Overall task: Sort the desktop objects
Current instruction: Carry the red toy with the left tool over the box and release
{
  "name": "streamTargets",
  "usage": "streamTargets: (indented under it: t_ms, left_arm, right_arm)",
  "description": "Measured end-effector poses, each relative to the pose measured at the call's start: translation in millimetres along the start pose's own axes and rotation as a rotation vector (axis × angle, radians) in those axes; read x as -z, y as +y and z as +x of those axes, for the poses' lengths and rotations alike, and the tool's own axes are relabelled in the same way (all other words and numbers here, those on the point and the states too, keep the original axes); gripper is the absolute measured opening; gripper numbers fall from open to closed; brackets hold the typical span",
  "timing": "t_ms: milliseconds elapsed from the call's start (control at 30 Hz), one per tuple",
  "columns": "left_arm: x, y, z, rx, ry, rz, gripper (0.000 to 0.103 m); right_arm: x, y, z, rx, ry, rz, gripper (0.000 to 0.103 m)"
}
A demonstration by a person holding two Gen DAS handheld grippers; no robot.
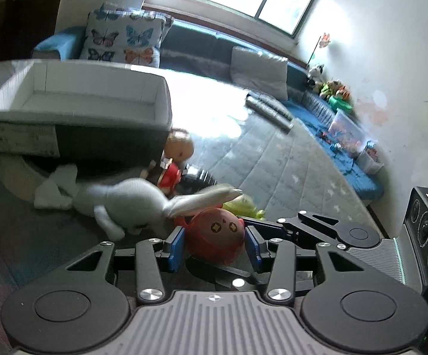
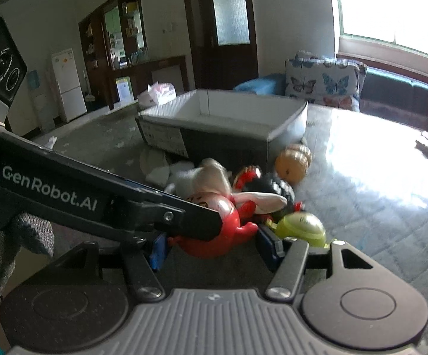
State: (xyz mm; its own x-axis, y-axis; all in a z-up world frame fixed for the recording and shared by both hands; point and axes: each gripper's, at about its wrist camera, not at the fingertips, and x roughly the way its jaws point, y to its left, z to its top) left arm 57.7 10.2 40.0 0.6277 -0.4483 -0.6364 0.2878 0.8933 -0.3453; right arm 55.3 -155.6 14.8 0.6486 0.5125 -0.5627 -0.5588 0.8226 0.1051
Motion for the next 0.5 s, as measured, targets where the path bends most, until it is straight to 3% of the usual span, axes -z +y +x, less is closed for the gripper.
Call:
streamTargets:
  t_ms: [500]
  left_arm:
    - [-67, 28, -3, -0.007, -0.114, -0.028, 0.047]
  right_arm:
    - [-74, -7, 23, -0.002, -0.081, -0.067, 0.062]
